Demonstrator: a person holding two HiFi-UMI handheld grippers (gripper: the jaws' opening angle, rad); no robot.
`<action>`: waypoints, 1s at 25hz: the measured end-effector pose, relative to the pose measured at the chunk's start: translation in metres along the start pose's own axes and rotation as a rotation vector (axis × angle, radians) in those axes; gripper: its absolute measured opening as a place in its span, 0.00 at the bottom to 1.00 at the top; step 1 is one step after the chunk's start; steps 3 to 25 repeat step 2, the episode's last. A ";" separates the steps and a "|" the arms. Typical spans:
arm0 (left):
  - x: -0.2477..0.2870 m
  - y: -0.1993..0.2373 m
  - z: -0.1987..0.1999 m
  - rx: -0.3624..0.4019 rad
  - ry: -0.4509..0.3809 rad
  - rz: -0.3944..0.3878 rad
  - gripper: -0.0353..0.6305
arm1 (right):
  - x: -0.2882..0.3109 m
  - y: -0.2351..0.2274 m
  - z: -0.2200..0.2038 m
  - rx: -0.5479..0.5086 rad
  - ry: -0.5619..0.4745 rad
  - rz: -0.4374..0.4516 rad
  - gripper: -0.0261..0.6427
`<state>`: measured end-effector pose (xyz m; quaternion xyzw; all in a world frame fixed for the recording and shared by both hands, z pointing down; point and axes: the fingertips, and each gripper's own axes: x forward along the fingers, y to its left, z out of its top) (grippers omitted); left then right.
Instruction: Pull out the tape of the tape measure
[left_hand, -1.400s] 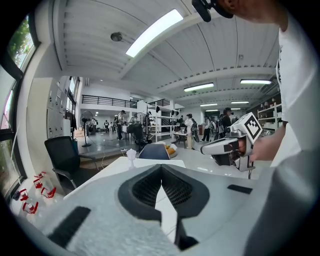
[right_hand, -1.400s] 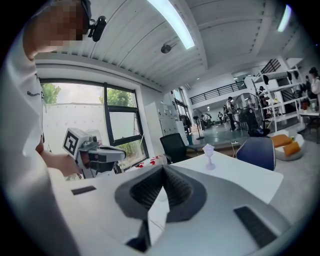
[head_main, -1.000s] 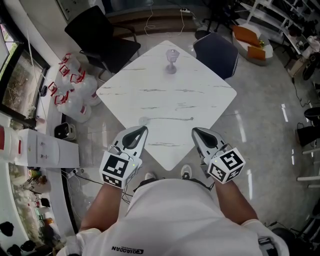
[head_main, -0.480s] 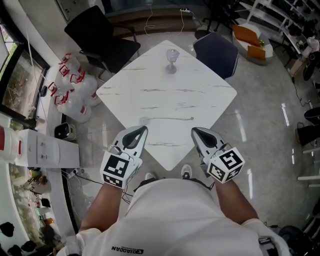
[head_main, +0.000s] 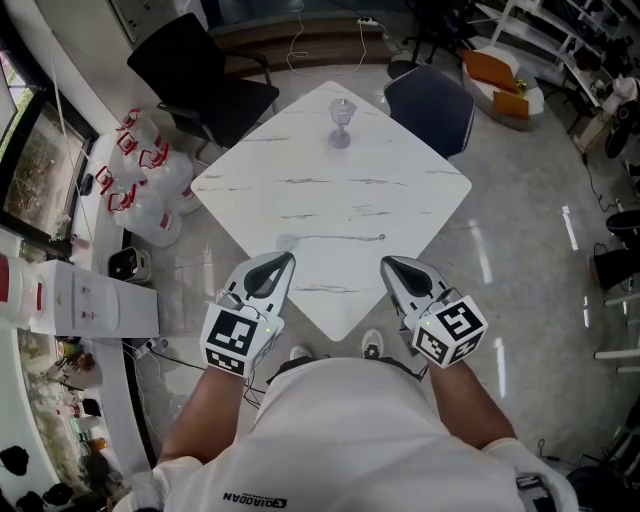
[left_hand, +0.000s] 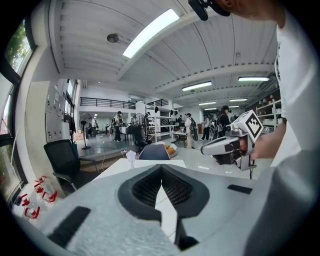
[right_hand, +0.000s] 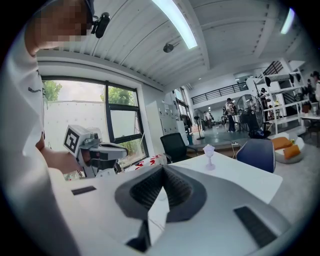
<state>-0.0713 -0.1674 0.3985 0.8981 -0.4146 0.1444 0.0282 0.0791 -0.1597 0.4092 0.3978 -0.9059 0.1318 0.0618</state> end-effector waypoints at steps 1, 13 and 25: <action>0.000 0.000 0.000 -0.001 0.000 0.001 0.07 | 0.000 0.000 0.000 -0.001 0.002 0.000 0.04; 0.000 0.001 0.001 -0.002 -0.001 0.001 0.07 | 0.000 0.000 0.000 -0.001 0.004 -0.001 0.04; 0.000 0.001 0.001 -0.002 -0.001 0.001 0.07 | 0.000 0.000 0.000 -0.001 0.004 -0.001 0.04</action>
